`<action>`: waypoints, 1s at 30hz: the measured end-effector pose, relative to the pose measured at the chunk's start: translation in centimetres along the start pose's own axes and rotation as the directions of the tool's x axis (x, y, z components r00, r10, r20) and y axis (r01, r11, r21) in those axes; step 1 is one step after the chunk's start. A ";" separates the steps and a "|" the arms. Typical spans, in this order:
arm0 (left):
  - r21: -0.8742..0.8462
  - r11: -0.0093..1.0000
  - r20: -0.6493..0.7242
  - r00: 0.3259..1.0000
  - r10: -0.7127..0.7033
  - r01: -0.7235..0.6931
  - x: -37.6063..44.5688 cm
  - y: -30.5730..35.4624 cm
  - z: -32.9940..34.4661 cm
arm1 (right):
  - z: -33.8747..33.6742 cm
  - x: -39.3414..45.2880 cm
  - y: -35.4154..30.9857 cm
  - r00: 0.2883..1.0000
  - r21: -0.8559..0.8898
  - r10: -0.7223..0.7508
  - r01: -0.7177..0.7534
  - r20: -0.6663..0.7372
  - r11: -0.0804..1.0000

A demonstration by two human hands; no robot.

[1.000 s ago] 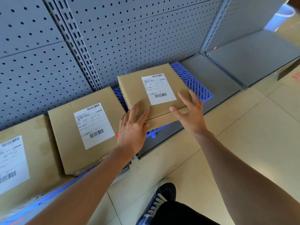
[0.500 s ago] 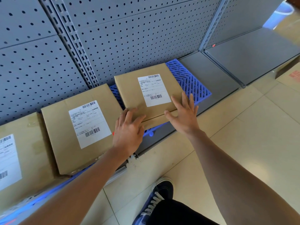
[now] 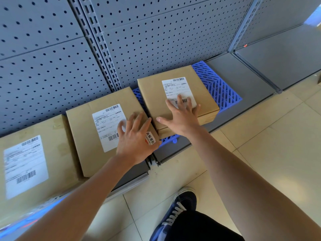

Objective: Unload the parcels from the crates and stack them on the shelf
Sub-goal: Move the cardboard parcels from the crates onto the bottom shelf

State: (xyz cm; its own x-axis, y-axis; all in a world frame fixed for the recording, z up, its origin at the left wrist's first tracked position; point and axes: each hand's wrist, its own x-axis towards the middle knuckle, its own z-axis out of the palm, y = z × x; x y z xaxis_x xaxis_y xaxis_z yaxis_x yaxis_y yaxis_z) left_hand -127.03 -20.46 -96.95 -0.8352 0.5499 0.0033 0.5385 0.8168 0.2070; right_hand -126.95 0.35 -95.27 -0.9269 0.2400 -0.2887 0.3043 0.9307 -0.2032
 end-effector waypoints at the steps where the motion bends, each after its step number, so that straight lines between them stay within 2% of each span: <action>1: 0.005 1.000 -0.002 1.000 0.015 -0.015 -0.1 -0.2 0.0 | -0.1 0.0 0.1 1.000 0.007 -0.006 0.006 -0.001 1.000; 10: 0.020 0.999 0.006 0.999 0.045 -0.045 -0.3 -0.9 0.2 | 0.3 -0.1 1.0 0.993 -0.004 -0.111 0.111 -0.037 0.994; 23: 0.056 0.998 0.050 0.999 0.021 -0.024 -0.1 -0.7 0.1 | 0.6 -0.5 0.3 0.991 -0.059 -0.120 0.116 -0.064 0.992; 27: 0.022 0.999 0.097 0.994 0.041 -0.043 0.2 -1.0 -0.4 | 0.2 -0.4 -0.2 0.989 -0.028 -0.133 0.131 -0.067 0.991; 30: -0.027 0.998 0.060 0.997 0.058 -0.056 -0.3 -1.7 -1.1 | 0.0 -0.5 -0.9 0.988 0.007 -0.138 0.139 -0.065 0.990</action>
State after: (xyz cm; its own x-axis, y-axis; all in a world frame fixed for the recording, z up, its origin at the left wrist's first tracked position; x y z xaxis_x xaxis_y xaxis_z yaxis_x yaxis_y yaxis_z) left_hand -127.81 -22.18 -96.20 -0.7945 0.6056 -0.0438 0.5814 0.7796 0.2327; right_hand -126.80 -0.60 -94.90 -0.9723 0.1269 -0.1962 0.1744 0.9531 -0.2476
